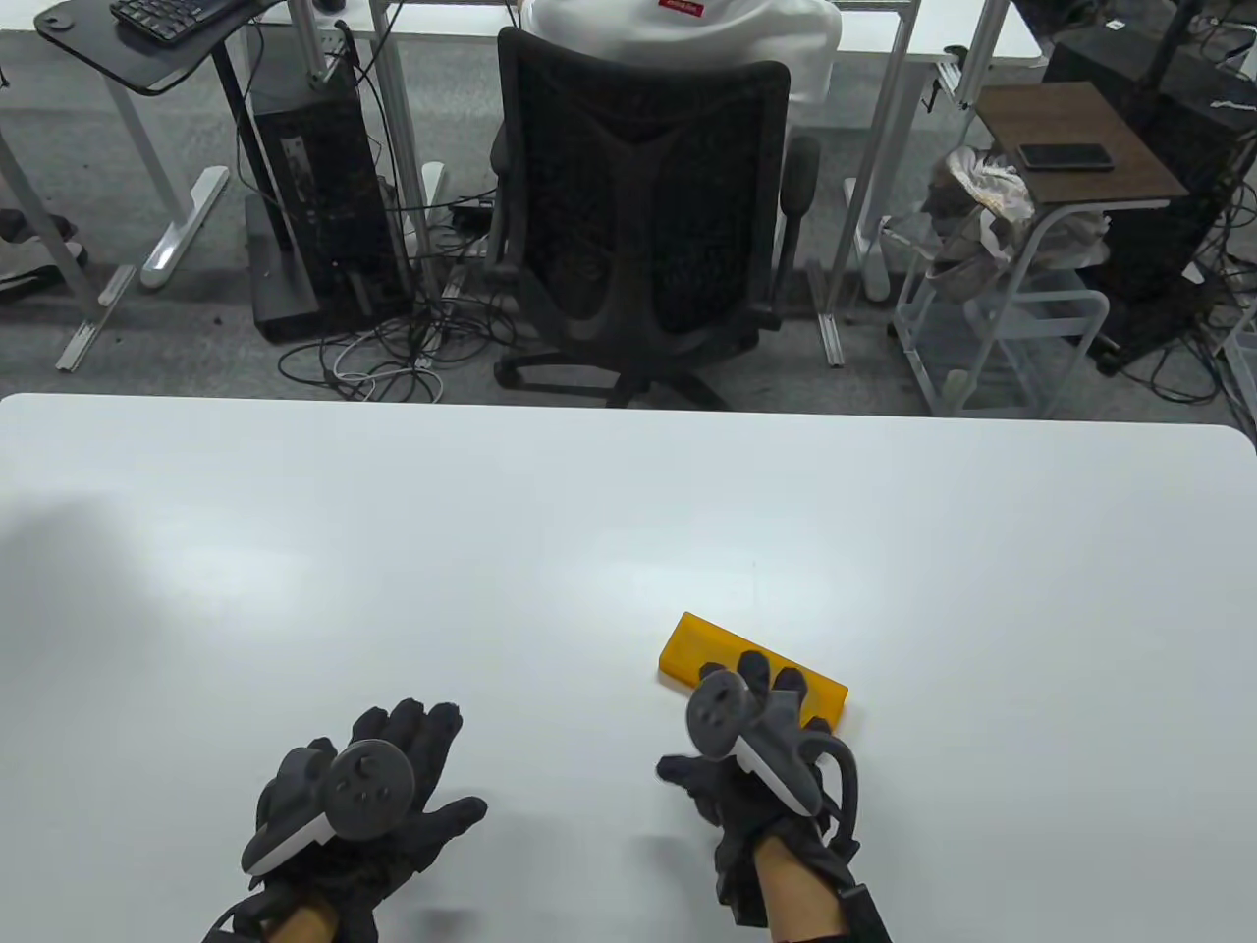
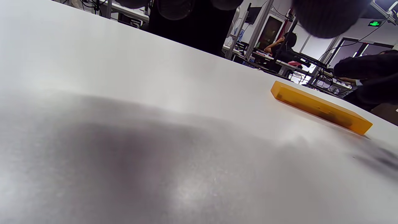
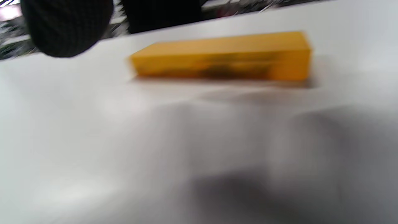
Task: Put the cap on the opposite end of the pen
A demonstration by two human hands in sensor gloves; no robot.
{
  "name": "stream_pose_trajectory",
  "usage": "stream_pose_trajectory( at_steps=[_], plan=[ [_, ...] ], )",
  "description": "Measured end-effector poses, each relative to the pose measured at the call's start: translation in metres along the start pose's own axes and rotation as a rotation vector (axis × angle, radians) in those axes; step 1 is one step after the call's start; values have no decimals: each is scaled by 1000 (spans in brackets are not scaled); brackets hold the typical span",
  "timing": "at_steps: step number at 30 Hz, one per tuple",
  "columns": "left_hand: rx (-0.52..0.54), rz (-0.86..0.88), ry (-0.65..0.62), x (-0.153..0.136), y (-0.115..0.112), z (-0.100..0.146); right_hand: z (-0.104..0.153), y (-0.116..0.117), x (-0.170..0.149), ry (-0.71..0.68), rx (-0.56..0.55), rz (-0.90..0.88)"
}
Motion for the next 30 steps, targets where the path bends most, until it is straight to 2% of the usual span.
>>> stream_pose_trajectory(
  at_steps=[2, 3, 7, 12, 15, 20, 27, 30],
  plan=[
    [-10, -4, 1, 0, -1, 0, -9, 12, -12, 59, 26, 24],
    [-13, -9, 1, 0, -1, -1, -16, 22, -19, 96, 83, 29],
    [-24, -17, -1, -1, -3, -4, -26, 38, -28, 132, 220, -81],
    [-37, -16, 1, 1, -6, -5, -27, 34, -27, 193, 122, 68],
    [-40, -22, -1, 2, -6, -6, -27, 32, -26, 201, 93, 53],
    [-22, -31, 0, 3, -2, -7, -25, 27, -20, 182, 58, 128],
    [-10, -7, 13, 1, -1, -6, -24, 25, -23, 173, 30, 47],
    [9, -3, 16, -1, 1, -5, -19, 12, -9, 65, 0, 11]
  ],
)
Point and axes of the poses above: the tracker on the back of each hand, its own x axis roughly to the thumb side, its own z axis roughly from the fingertips to the wrist, y = z × x, the point moved 2 cm from there along -z, roughly from the wrist to the fingertips, and after that the axes turned 13 degrees about z, right-handed, at the moved point
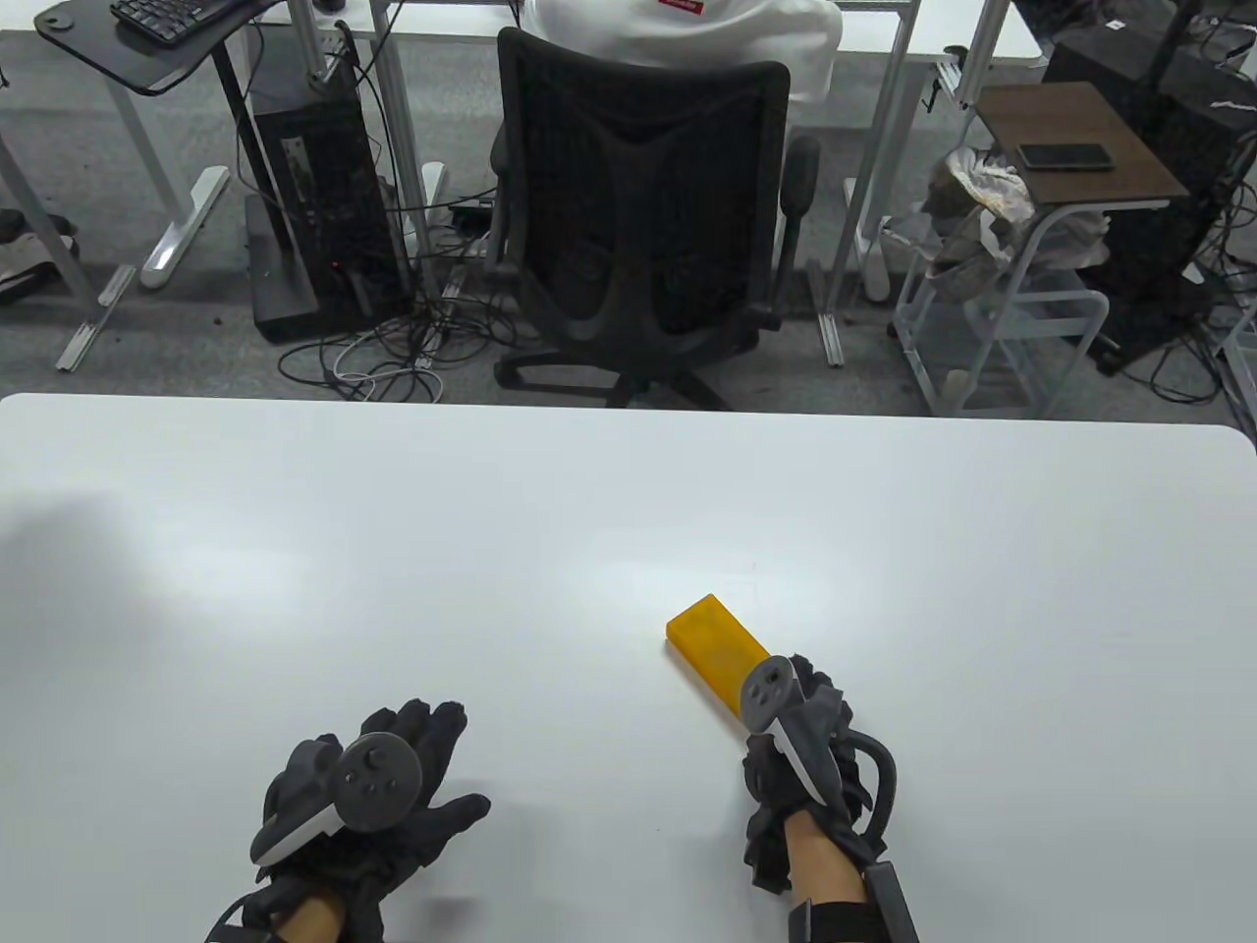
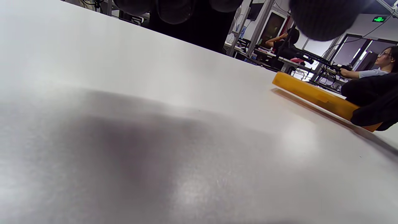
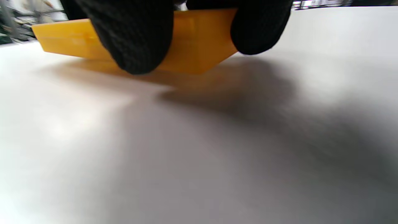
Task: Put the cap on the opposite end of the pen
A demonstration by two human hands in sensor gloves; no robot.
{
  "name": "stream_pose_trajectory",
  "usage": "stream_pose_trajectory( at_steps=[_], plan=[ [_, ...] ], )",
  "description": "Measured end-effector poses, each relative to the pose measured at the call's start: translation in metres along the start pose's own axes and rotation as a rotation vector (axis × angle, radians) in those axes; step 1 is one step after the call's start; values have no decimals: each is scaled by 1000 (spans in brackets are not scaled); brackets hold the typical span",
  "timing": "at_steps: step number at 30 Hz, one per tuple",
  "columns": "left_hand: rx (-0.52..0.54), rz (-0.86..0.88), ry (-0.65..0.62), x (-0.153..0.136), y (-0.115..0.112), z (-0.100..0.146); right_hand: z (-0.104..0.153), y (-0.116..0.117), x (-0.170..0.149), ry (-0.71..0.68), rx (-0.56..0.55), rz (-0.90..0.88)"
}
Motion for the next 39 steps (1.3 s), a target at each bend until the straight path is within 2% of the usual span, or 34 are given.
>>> stream_pose_trajectory(
  at_steps=[5, 9, 11, 19, 23, 28, 33, 35, 38, 39],
  plan=[
    [26, -17, 28, -8, 3, 1, 25, -14, 49, -300, -52, 42],
    [37, -25, 54, -16, 1, -1, 48, -7, 88, -504, -48, 138],
    [33, -28, 56, -17, -2, -4, 53, -4, 96, -546, -55, 177],
    [-42, -126, 16, -5, -23, -28, 55, 15, 96, -579, 4, 216],
    [-56, -179, -21, 6, -32, -34, 56, 16, 99, -598, 1, 209],
    [-61, -206, -46, 11, -41, -39, 60, 16, 101, -622, -8, 208],
    [-11, -168, -64, 7, -42, -43, 55, 12, 101, -610, 10, 184],
    [-27, -108, -41, 2, -43, -44, 45, 7, 96, -597, 116, 102],
    [-36, -46, -20, -4, -42, -44, 21, 5, 80, -556, 432, -225],
    [-32, -30, -15, -5, -41, -44, 16, 6, 77, -546, 498, -294]
  ],
)
Point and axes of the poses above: the tracker on the back of each hand, its own x axis roughly to the thumb side, its own z axis roughly from the fingertips to the wrist, y = z × x, the point moved 2 cm from there along -z, roughly from the wrist to the fingertips, and after that the axes turned 13 degrees about z, right-handed, at the moved point
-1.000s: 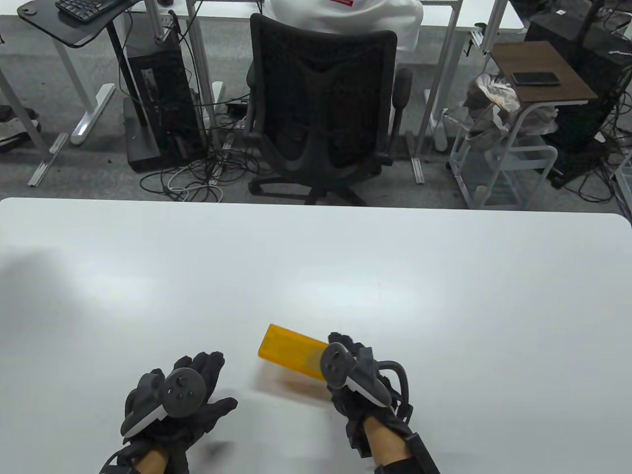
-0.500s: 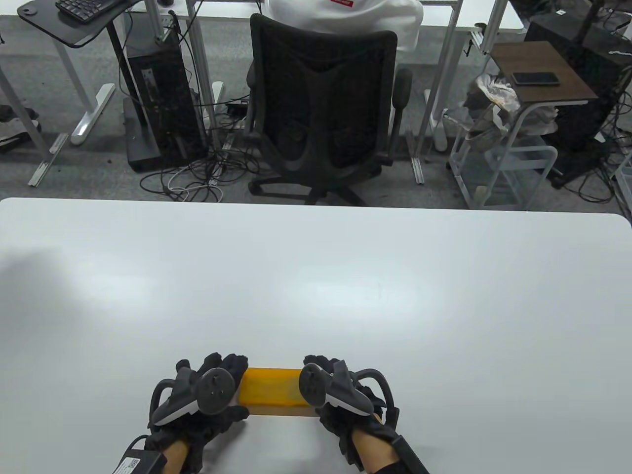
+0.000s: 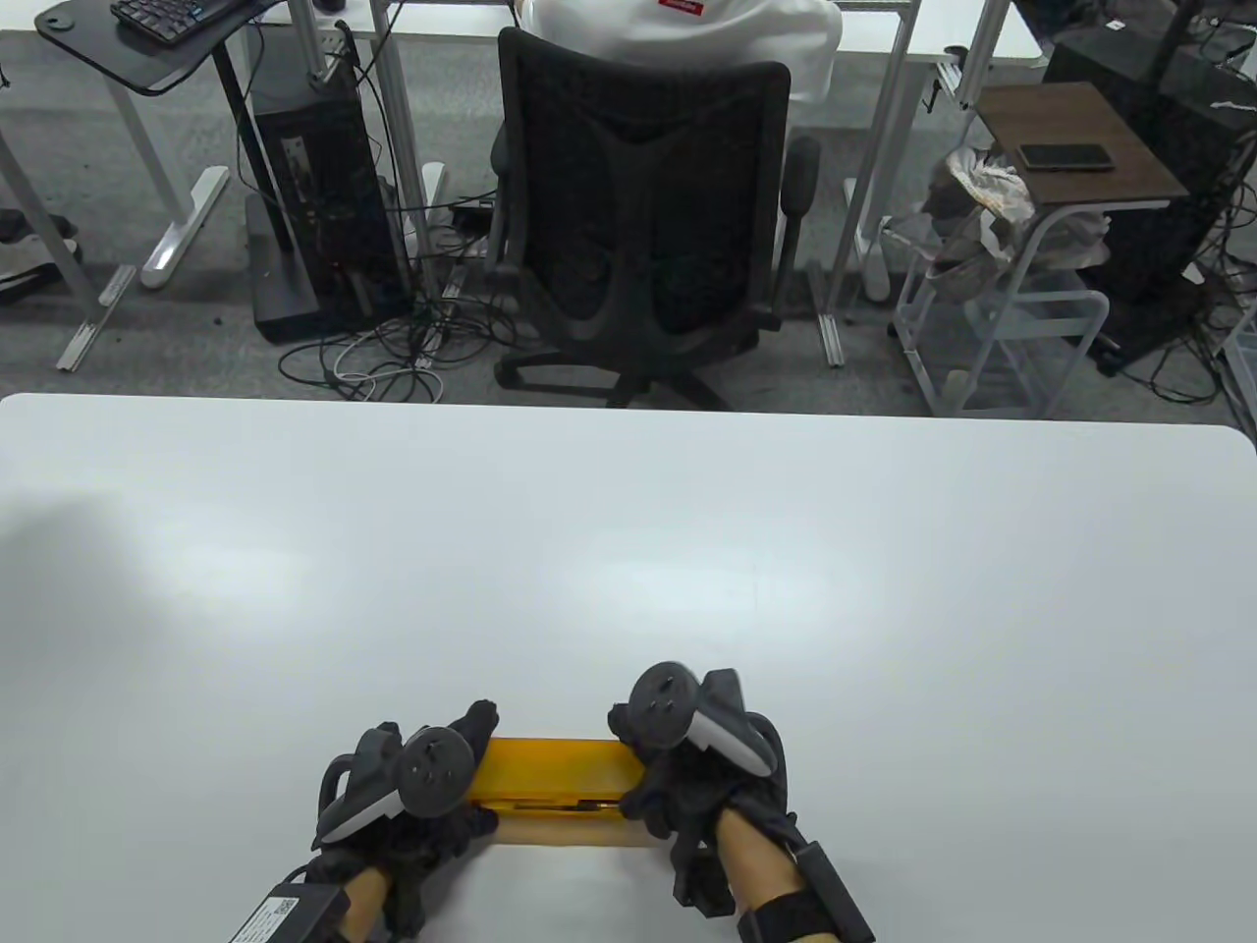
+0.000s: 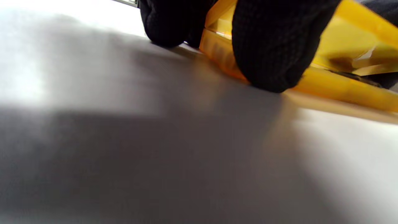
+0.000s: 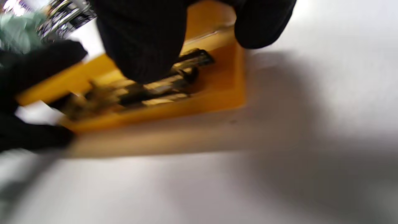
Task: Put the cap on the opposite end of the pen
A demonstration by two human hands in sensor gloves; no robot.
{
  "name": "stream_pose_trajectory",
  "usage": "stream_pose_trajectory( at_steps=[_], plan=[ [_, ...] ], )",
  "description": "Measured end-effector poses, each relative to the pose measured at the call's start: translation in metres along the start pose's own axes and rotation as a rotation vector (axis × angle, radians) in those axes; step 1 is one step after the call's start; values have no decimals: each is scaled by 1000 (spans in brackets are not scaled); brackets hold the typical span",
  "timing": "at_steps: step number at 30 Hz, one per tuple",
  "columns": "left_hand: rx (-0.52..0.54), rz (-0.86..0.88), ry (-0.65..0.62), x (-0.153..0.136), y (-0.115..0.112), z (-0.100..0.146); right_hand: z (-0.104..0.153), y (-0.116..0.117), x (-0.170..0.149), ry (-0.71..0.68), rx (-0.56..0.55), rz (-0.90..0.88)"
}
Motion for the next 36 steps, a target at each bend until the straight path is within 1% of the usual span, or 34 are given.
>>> stream_pose_trajectory(
  at_steps=[1, 2, 3, 4, 5, 7, 8, 10, 12, 14, 16, 18, 20, 21, 23, 24, 26, 27, 29, 31, 33, 35, 36],
  plan=[
    [0, 35, 11, -3, 0, 0, -3, -4, -8, -21, 28, -144],
    [-3, 54, 15, -4, 0, 0, -6, -8, -15, -34, 22, -252],
    [-7, 63, 19, -6, 0, 0, -7, -10, -18, -34, 0, -312],
    [-14, 79, 15, -6, -1, 0, -9, -13, -21, -28, -52, -374],
    [-9, 77, 6, -5, -1, 1, -13, -14, -23, 33, -155, -382],
    [-15, 61, -4, -4, -2, 2, -18, -15, -22, 78, -209, -342],
    [-24, 52, -16, -2, -3, 3, -21, -15, -21, 104, -263, -324],
    [-43, 11, -15, -1, -5, 2, -24, -15, -18, 132, -292, -289],
    [-49, 11, 1, -3, -4, 1, -24, -15, -17, 140, -301, -261],
    [-16, 3, 3, 0, -2, 0, -20, -15, -15, 145, -331, -234],
    [-12, -20, 3, 1, -2, 0, -9, -18, -13, 152, -398, -161],
    [-11, -21, 6, 1, -2, 0, 16, -25, -12, 168, -582, -83],
    [-9, -22, 12, 2, -2, 0, 41, -30, -6, 136, -727, 2],
    [-5, -30, 14, 2, -2, 0, 49, -30, -2, 112, -745, 42],
    [-6, -36, 14, 2, -2, 0, 56, -22, 10, 58, -677, 142],
    [-6, -34, 16, 2, -2, 0, 54, -13, 19, 36, -623, 215],
    [-6, -31, 16, 3, -2, 0, 47, 4, 32, 24, -601, 381],
    [-3, -37, 17, 3, -2, 1, 40, 12, 40, 23, -570, 473],
    [0, -42, 17, 3, -2, 1, 33, 19, 48, 41, -552, 584],
    [2, -38, 16, 3, -2, 1, 28, 25, 52, 43, -531, 638],
    [3, -37, 15, 3, -2, 1, 22, 38, 52, 38, -436, 724],
    [5, -36, 13, 3, -2, 1, 23, 42, 56, 13, -459, 787],
    [2, -36, 13, 4, -2, 1, 23, 44, 56, 20, -431, 813]
  ],
)
Point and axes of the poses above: the tracker on the back of each hand, its own x axis roughly to the thumb side, its own z axis roughly from the fingertips to the wrist, y = z × x, the point moved 2 cm from there along -z, roughly from the wrist to the fingertips, and after that the axes turned 13 degrees about z, right-handed, at the moved point
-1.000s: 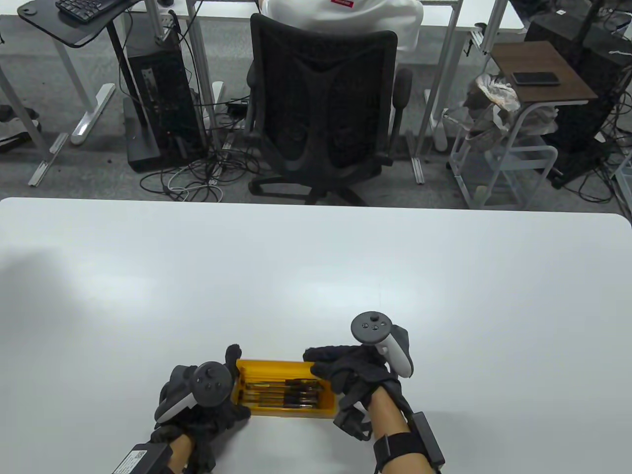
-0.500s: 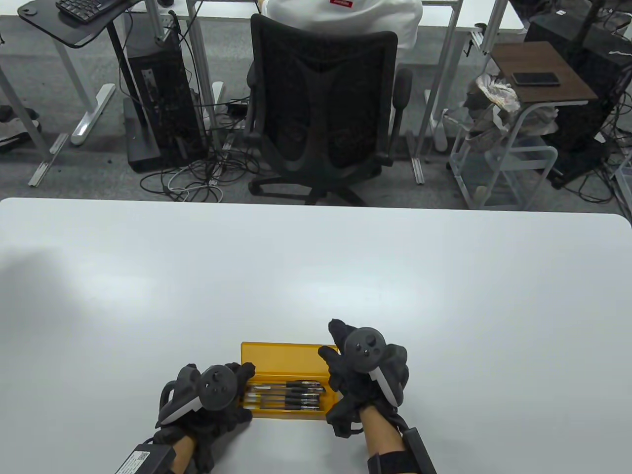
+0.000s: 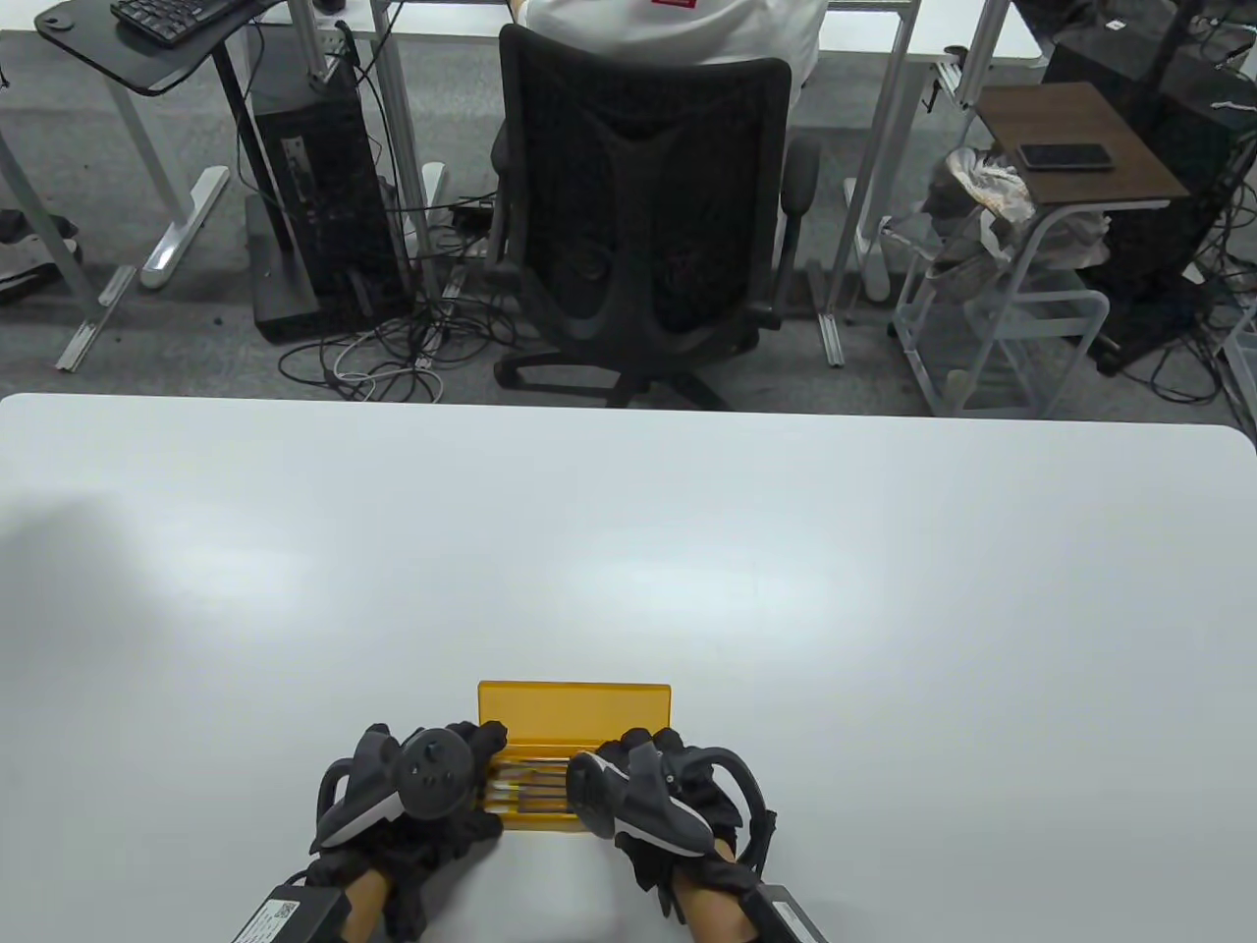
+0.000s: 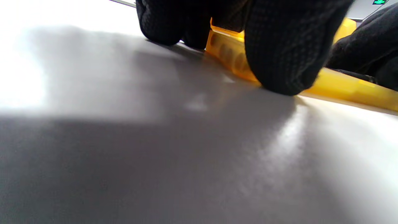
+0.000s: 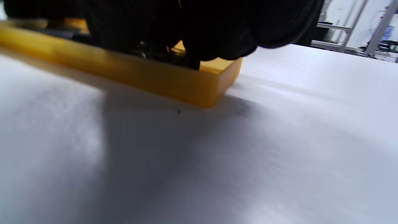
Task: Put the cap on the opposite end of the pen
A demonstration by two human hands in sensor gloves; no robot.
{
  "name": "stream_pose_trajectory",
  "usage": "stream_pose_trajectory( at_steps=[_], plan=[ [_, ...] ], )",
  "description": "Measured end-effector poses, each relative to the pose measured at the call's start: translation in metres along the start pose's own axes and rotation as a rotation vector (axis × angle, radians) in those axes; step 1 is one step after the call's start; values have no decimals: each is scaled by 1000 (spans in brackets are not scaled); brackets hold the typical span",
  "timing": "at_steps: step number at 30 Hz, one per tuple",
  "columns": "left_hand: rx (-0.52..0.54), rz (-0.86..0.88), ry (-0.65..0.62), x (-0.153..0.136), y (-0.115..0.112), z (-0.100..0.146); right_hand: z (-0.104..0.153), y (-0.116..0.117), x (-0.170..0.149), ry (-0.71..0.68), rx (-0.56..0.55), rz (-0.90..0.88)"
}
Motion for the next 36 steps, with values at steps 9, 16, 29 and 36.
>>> stream_pose_trajectory(
  at_steps=[9, 16, 29, 36],
  plan=[
    [1, -7, -6, 0, 0, 1, 0, -1, 6, 35, -147, 16],
    [4, 22, -6, -2, 1, 3, 8, -8, -20, 112, -167, -23],
    [331, 764, -106, 10, 53, 53, 26, -43, -40, -12, -186, -811],
    [205, 1387, -169, 15, 32, 46, 25, -41, -19, -102, -50, -1132]
  ],
)
Point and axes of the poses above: the tracker on the back of each hand, its own x axis roughly to the thumb side, its own z axis roughly from the fingertips to the wrist, y = z × x, the point moved 2 cm from there along -z, roughly from the wrist to the fingertips, and after that the axes turned 13 degrees about z, right-handed, at the moved point
